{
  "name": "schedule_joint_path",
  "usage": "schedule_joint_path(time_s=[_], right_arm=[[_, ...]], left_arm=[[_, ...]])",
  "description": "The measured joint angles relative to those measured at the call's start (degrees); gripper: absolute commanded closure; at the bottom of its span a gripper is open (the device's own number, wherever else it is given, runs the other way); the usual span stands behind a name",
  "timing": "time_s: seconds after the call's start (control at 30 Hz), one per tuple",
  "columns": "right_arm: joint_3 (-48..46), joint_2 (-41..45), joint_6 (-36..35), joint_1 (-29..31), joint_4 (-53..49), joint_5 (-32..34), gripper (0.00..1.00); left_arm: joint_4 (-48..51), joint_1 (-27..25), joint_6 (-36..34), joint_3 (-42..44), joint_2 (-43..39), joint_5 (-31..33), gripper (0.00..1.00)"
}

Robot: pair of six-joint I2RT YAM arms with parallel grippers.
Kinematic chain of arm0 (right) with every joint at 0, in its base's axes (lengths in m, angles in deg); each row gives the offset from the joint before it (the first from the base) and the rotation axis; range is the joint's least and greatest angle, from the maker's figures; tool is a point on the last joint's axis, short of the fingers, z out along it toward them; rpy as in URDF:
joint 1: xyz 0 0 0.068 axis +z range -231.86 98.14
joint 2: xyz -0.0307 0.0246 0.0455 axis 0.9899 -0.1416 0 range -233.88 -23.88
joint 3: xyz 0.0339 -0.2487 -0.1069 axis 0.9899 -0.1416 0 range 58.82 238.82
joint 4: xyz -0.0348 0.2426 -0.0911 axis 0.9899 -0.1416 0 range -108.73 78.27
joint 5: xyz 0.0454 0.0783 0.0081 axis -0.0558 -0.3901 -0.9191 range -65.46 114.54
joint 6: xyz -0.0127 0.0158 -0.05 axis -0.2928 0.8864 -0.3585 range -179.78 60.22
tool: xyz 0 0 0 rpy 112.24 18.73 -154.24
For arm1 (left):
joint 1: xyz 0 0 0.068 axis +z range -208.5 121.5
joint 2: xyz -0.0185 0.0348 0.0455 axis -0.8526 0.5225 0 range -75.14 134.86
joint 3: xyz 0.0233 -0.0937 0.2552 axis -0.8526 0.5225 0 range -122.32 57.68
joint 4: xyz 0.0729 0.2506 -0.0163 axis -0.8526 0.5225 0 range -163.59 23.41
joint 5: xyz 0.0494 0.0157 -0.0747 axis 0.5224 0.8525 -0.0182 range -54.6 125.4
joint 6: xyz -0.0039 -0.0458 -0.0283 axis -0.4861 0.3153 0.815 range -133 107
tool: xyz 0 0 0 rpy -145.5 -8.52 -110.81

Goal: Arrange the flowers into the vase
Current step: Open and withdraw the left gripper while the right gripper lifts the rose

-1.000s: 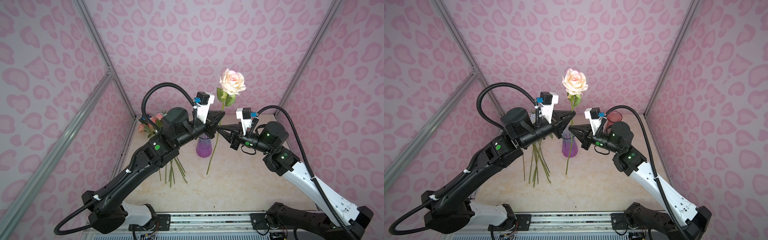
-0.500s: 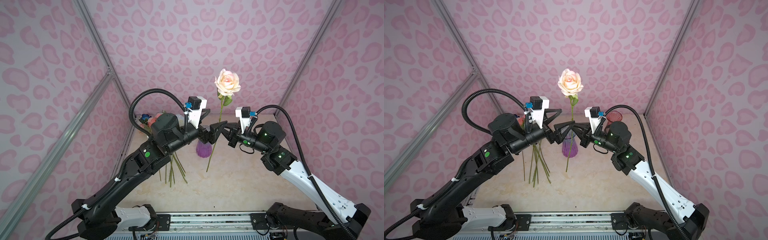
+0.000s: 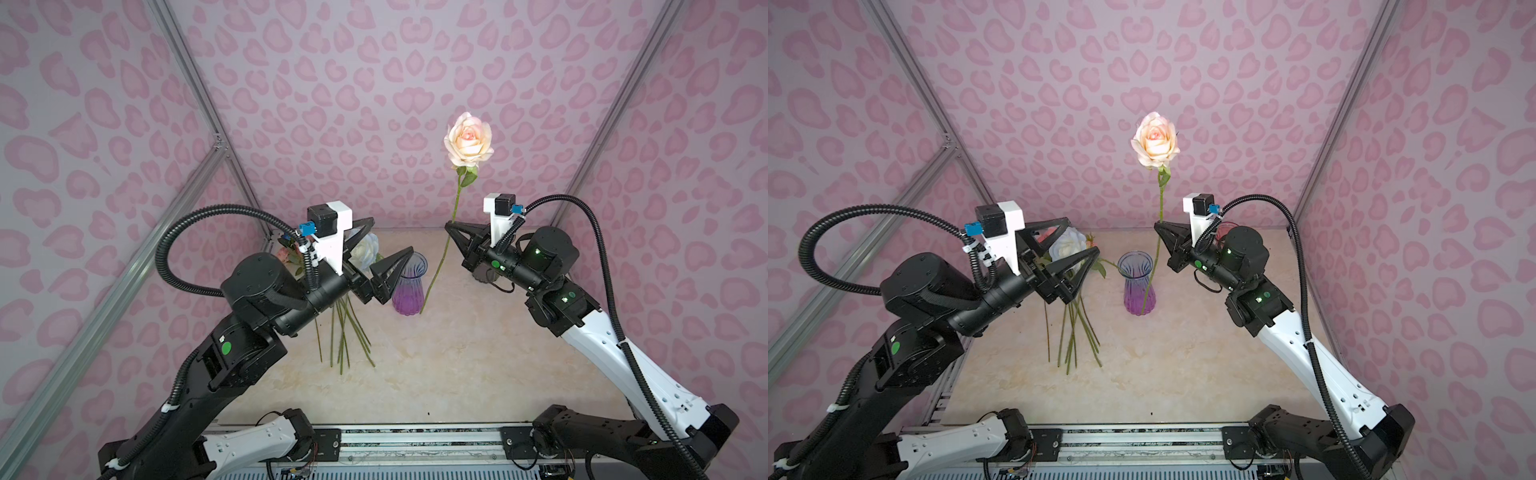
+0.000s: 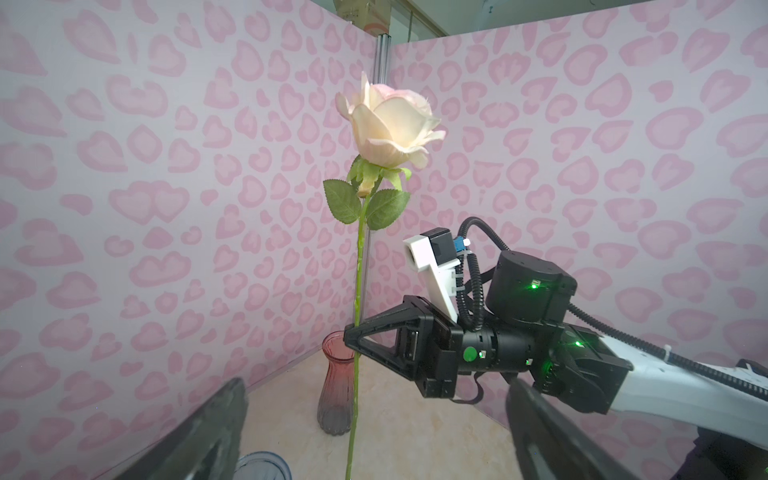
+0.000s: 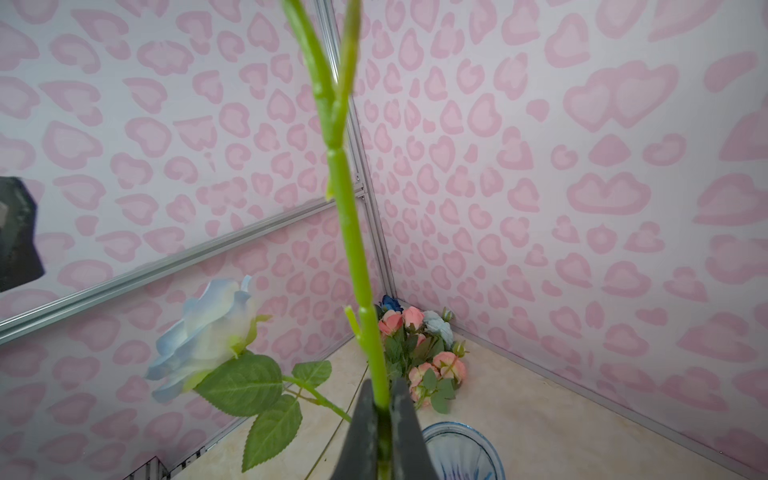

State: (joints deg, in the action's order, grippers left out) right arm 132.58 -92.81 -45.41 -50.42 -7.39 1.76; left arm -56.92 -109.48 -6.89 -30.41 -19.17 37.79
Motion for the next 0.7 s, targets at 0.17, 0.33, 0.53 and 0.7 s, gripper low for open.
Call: schedule_joint_path(time_s=[0.17,0.33,0.53,0.7], right_arm=[[3.1,-2.9,-1.0,-1.5,-0.3,1.8,1.00],[5.1,-5.0,-1.4,-3.1,-0.4,3.4,1.00],[6.4,-7.9,-1.4,-4.7,2.2,3.7,1.00],[9.2,-12.7,-1.2,-5.4,3.6,3.6,1.00]], left_arm=[[1.7,2.2,-0.2,6.7,-6.3,8.7,0.03],[5.6,9.9,2.1,17.7,-11.2,14.4,0.03],[6.1,22.6,8.8,26.4,-14.9,14.6,0.04],[8.4,27.2,14.3,33.2,-15.8,11.1,0.04]])
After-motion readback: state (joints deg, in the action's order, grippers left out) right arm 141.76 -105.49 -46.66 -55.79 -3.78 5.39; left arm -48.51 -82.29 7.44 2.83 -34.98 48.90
